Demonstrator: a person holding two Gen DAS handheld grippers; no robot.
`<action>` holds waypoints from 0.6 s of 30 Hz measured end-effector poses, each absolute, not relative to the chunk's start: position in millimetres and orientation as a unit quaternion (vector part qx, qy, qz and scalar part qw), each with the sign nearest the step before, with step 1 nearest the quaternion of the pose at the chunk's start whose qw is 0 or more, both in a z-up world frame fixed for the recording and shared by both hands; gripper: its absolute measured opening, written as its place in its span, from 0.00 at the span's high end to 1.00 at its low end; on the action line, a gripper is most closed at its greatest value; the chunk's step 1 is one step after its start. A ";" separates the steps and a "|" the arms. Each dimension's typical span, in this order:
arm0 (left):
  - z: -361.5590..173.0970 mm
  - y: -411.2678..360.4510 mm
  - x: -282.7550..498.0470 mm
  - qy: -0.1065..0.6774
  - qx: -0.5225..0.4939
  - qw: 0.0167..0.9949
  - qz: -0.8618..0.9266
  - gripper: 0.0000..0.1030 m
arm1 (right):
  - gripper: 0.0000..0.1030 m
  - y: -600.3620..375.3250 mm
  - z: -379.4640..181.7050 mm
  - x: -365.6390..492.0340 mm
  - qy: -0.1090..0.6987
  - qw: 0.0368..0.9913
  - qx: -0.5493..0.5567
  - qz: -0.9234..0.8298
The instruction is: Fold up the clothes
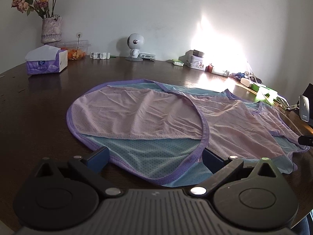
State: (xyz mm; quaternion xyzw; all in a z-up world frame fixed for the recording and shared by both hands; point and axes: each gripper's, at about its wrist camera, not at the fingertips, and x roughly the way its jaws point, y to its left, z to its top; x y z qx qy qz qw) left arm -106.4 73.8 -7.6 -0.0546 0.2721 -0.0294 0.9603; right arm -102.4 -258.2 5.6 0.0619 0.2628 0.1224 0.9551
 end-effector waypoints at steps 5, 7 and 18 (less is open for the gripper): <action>-7.4 73.8 -105.8 0.272 -0.056 0.960 -0.030 0.00 | 0.23 -259.7 5.2 -102.2 0.265 0.955 0.071 0.117; -7.6 74.1 -105.8 0.273 -0.053 0.960 -0.029 0.00 | 0.23 -259.5 5.0 -102.0 0.265 0.954 0.070 0.117; -8.8 71.0 -106.5 0.273 -0.051 0.960 -0.027 0.00 | 0.22 -258.9 4.6 -102.6 0.266 0.954 0.069 0.116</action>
